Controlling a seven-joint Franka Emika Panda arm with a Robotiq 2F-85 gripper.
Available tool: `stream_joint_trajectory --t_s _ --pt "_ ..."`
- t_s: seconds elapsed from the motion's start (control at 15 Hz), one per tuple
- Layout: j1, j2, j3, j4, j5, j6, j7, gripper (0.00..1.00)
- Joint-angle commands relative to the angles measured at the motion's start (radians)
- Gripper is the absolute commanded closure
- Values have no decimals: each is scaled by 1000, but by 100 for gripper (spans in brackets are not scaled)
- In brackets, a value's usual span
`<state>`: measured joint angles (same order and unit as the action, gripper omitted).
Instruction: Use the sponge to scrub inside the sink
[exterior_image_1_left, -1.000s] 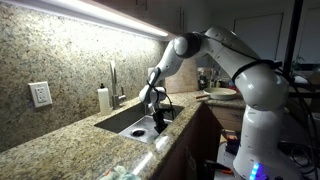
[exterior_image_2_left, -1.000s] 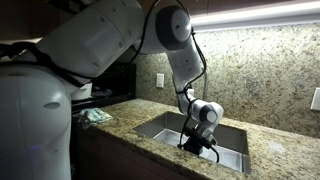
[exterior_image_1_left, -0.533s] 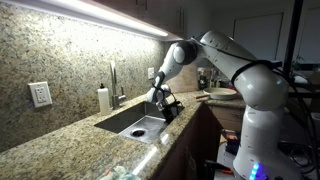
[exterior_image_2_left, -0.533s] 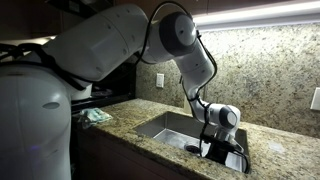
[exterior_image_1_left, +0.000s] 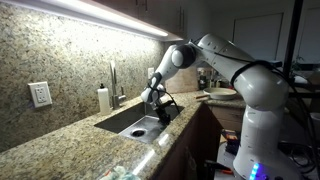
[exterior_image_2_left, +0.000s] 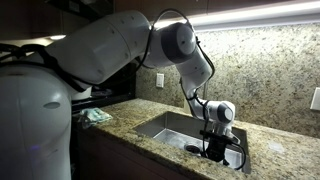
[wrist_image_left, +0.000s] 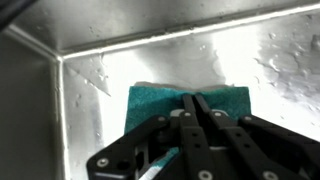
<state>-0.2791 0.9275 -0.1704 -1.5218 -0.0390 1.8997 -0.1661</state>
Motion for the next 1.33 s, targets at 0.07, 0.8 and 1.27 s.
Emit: stream_joint_trajectory --t_s 0.07,0.8,1.27 --pt "-22 -40 109 -30 93 144 -43 91" --pt "-7 -24 320 -48 204 200 -322 91" --pt "5 -4 410 -29 198 87 -543 91"
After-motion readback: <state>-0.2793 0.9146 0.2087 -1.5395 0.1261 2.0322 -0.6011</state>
